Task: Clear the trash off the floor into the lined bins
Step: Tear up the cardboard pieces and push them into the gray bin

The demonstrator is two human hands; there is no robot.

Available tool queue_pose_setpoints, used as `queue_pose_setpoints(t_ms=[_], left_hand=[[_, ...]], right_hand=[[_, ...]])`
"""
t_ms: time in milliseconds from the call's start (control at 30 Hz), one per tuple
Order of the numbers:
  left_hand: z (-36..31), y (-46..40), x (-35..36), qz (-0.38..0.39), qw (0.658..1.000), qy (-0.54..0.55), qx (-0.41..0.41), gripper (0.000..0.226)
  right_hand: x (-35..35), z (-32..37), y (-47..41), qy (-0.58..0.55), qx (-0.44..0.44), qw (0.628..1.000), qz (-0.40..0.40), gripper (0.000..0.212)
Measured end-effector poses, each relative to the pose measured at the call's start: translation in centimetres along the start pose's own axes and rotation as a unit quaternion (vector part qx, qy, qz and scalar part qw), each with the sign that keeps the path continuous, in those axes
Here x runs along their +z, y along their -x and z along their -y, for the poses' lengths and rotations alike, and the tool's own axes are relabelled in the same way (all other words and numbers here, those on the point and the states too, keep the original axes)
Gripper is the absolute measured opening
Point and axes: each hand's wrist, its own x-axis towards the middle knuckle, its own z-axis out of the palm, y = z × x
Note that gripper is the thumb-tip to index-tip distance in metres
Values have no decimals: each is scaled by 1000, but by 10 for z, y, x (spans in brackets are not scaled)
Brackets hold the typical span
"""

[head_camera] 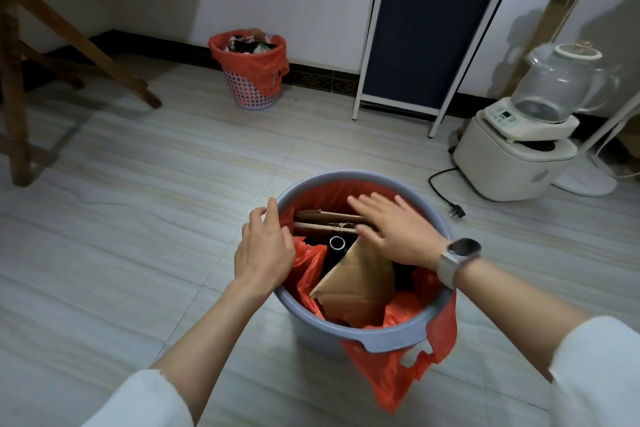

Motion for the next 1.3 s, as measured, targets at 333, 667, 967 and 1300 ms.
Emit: queue_pose_setpoints(t_ms=[333,667,967,1300], left_hand=[[-13,-44,-4,-5,997,-75,26,36],[-36,14,-35,76,993,-66,-69,49],[-121,83,-121,185,978,-62,-70,44],[-315,191,-243,316,948,-44,-1,50]], right_hand=[[7,-50,40,-146,219,957,-125,39],[3,-33,91,-255,285,922,-55,54],[-101,-14,209,-269,395,878,-25,50],[-282,-14,420,-295,523,799,-28,50]])
